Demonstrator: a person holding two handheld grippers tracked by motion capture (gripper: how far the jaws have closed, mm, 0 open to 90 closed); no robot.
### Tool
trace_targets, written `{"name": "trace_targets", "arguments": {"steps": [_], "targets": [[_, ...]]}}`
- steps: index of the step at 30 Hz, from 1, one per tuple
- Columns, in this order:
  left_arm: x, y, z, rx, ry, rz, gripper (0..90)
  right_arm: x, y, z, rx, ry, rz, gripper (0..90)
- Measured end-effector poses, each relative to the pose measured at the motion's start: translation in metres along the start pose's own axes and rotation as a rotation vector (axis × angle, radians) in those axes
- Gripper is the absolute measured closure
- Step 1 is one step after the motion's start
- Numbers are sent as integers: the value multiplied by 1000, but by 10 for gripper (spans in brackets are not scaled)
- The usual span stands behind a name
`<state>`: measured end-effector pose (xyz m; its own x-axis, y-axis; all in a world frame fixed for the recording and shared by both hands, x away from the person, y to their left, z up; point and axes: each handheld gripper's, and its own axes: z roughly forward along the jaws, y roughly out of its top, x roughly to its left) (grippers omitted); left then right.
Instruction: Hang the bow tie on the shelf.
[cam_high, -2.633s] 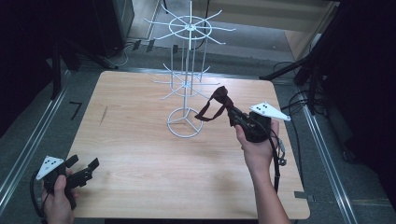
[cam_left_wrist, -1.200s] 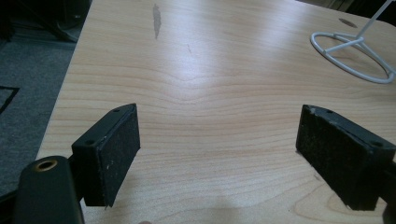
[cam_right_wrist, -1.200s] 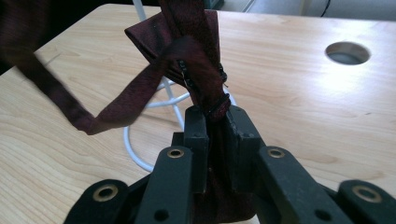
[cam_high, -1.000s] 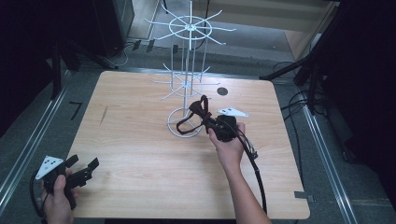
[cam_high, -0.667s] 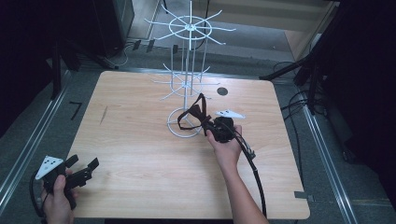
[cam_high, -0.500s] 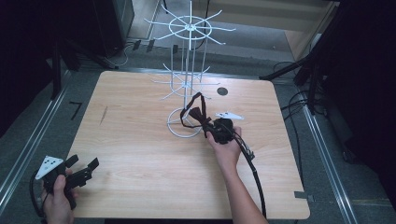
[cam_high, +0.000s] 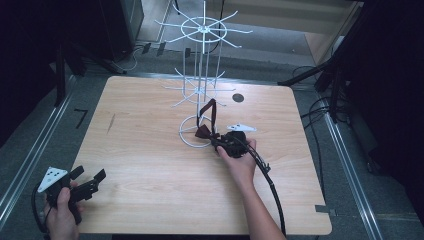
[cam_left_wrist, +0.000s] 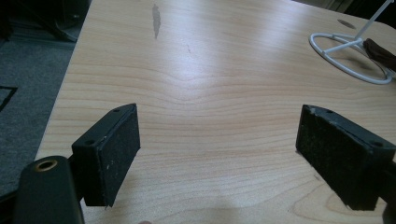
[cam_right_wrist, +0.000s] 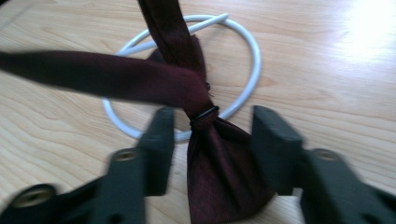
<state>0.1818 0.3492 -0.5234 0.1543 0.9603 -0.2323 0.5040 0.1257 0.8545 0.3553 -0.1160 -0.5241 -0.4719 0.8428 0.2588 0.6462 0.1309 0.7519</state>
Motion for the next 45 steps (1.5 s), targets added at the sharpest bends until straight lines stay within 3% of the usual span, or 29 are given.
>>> {"name": "trace_targets", "arguments": {"steps": [3,12,23,45], "targets": [[0,0,0,-1,-2,-1,145,-2,-1,-6,13,-31,-8,332],[0,0,0,-2,-2,0,146,-8,-16,-32,34,-29,-21,203],[0,0,0,4,2,6,146,-30,-35,-84,-32,-52,2,187],[-1,0,0,0,6,4,146,-68,-75,-140,-81,-116,56,188]]}}
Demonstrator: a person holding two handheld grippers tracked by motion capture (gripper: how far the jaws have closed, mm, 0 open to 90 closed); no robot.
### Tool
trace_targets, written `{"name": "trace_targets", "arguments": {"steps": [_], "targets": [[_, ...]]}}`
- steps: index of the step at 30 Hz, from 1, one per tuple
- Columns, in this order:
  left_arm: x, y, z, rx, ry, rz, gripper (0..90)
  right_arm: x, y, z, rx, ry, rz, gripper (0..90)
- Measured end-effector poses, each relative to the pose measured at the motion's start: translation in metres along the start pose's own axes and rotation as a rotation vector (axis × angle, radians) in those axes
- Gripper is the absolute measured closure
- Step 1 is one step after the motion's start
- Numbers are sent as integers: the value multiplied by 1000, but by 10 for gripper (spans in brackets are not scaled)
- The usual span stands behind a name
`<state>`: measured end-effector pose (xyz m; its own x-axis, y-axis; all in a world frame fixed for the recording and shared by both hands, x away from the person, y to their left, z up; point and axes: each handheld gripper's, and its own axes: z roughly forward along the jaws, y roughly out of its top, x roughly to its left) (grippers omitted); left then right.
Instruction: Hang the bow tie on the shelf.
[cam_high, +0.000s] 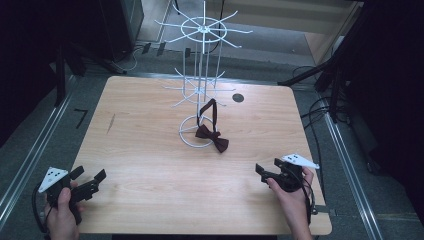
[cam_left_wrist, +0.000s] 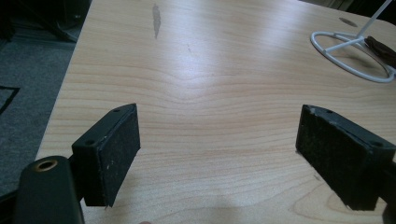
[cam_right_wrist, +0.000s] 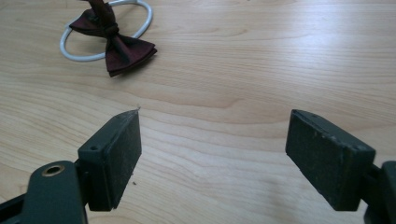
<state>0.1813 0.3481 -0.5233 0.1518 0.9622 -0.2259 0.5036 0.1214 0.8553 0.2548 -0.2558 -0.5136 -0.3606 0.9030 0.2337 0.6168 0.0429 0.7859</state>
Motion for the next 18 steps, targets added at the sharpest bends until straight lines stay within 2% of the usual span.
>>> {"name": "trace_targets", "arguments": {"steps": [8,12,18], "targets": [[0,0,0,0,1,-1,146,-13,-7,-14,-19,-22,36,188],[0,0,0,3,0,1,146,-25,-10,-25,-41,-52,49,188],[0,0,0,-1,2,0,146,-36,-16,-35,-55,-74,68,188]]}}
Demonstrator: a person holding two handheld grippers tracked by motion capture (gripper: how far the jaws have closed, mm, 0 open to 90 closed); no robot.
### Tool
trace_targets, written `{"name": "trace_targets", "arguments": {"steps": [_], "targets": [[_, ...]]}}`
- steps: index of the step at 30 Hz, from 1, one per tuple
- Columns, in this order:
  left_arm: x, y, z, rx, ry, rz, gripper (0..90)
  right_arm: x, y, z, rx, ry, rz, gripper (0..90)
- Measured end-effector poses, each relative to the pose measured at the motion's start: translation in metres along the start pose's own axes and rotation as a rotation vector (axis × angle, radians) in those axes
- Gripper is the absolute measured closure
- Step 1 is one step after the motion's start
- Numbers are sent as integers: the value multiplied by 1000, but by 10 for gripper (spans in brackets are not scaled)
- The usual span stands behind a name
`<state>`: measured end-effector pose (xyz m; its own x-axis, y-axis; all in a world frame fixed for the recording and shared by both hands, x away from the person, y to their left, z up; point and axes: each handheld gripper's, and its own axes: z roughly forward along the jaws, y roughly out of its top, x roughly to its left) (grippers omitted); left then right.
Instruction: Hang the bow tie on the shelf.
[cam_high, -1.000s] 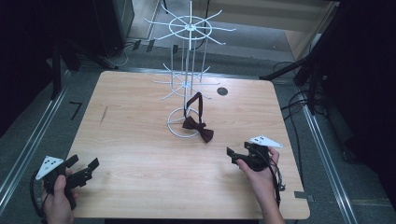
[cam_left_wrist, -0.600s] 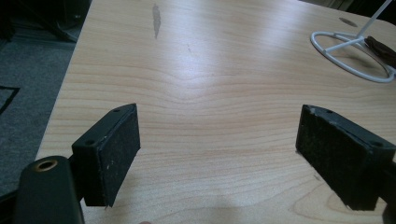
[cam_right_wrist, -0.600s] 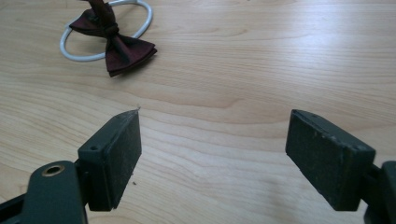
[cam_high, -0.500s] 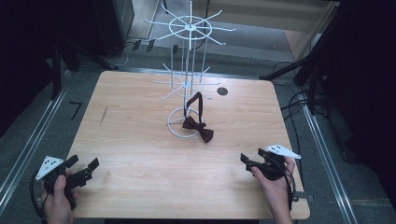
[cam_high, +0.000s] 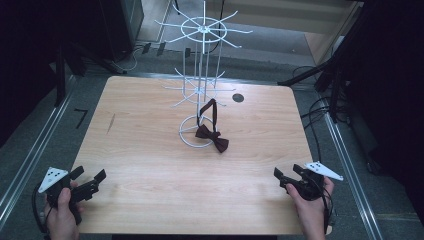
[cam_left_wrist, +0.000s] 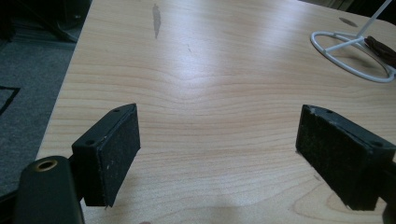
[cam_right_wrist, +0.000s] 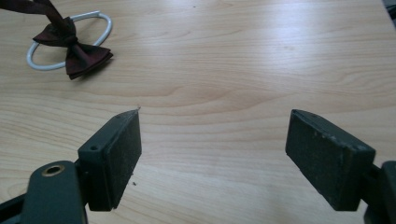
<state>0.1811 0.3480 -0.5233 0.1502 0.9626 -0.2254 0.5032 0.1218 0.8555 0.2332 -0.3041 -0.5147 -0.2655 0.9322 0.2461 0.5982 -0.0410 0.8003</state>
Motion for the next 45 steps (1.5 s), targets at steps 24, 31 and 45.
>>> {"name": "trace_targets", "arguments": {"steps": [24,31,45], "targets": [[-1,0,0,9,5,15,146,-59,-31,-38,-30,-111,79,189],[-1,0,1,11,8,14,145,-74,-42,-45,-45,-142,82,190],[-2,0,0,6,12,18,139,-85,-50,-42,-84,-201,100,197]]}}
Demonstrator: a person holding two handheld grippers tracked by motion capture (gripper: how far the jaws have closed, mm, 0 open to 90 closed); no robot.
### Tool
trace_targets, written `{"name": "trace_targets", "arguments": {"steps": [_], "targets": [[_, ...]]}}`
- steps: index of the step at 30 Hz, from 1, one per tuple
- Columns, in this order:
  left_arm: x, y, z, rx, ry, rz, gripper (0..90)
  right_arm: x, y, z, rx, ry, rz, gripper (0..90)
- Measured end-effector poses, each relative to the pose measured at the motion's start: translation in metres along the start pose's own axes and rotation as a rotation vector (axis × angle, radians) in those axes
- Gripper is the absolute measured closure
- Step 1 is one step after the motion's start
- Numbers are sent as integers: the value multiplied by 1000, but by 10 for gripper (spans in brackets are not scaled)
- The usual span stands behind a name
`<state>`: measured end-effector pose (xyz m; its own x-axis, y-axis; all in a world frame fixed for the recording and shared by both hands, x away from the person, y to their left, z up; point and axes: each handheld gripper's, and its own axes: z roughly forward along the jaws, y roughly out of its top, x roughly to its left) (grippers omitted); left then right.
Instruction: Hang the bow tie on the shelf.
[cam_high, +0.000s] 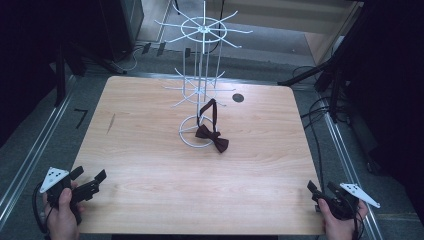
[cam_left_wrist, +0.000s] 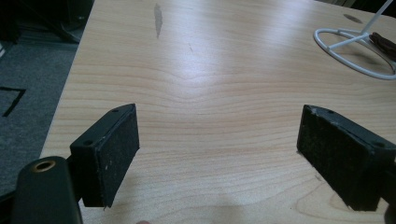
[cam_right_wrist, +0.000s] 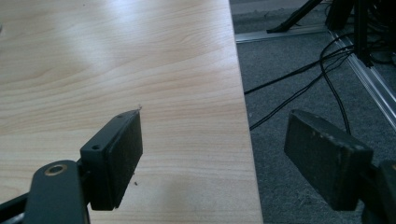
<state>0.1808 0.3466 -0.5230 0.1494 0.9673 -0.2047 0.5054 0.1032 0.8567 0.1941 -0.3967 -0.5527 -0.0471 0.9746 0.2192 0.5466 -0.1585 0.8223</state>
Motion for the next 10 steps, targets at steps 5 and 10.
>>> {"name": "trace_targets", "arguments": {"steps": [5,10], "targets": [[0,0,0,3,-1,0,139,0,0,0,3,-7,18,199],[1,0,0,4,-5,-4,139,6,0,3,24,-8,-3,195]]}}
